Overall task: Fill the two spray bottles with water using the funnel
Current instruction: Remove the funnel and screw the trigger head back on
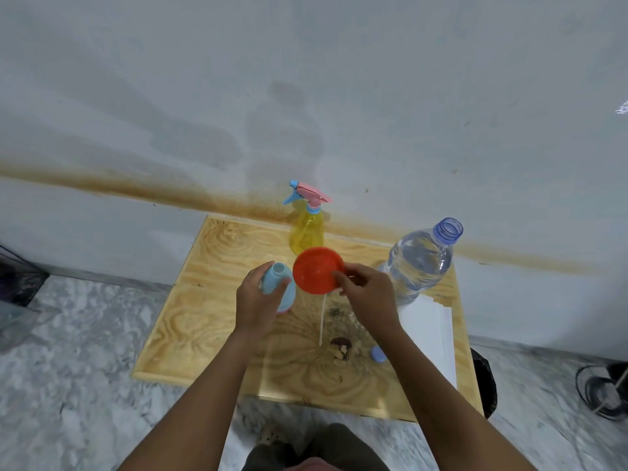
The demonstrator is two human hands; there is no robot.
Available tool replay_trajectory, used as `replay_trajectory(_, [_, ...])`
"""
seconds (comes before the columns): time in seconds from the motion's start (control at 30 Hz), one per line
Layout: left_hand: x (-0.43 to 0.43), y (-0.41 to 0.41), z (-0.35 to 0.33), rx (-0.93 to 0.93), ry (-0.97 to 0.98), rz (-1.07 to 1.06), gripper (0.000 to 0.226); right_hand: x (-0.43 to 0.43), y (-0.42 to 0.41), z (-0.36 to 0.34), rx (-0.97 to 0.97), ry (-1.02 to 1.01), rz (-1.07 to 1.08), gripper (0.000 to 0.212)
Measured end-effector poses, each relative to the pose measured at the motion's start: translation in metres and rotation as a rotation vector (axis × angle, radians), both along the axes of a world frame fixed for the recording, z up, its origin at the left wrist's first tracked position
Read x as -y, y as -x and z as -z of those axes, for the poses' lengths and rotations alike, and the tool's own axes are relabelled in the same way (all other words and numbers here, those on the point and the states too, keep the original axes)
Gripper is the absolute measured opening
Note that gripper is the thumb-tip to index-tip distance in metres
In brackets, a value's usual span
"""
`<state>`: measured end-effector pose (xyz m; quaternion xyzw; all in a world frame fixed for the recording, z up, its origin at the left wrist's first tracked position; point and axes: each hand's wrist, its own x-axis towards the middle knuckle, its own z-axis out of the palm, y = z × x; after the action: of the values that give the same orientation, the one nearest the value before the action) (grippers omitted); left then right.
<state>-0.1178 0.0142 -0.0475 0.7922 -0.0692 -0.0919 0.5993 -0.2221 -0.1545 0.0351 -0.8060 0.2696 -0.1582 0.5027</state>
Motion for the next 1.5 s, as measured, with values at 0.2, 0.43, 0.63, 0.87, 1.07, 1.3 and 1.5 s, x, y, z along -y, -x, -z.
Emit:
replay_trajectory(0.2, [0.002,0.001,-0.002,-0.03,-0.051,-0.04,0.048,0.001,0.057,0.048,-0.094,0.323,0.034,0.023])
replay_trajectory(0.43, [0.001,-0.001,-0.001,0.008,-0.065,-0.027,0.047,-0.01,0.085,0.087,-0.365,0.528,-0.167,0.007])
replay_trajectory(0.63, [-0.003,-0.005,-0.002,-0.014,-0.017,0.019,0.046,-0.022,0.075,0.101,-0.497,0.298,-0.164,0.034])
replay_trajectory(0.87, [-0.007,-0.012,0.003,-0.041,-0.017,0.048,0.049,-0.027,0.053,0.113,-0.629,0.334,-0.135,0.015])
replay_trajectory(1.07, [-0.007,-0.017,0.005,0.016,-0.07,0.069,0.046,-0.027,0.051,0.109,-0.667,0.361,-0.064,0.019])
replay_trajectory(1.3, [-0.008,-0.019,0.003,0.049,-0.098,0.097,0.042,-0.036,0.008,0.068,-0.269,0.471,0.069,0.021])
replay_trajectory(1.5, [-0.01,-0.022,0.001,0.023,-0.101,0.113,0.043,-0.009,-0.068,0.077,-0.5,0.312,0.028,0.033])
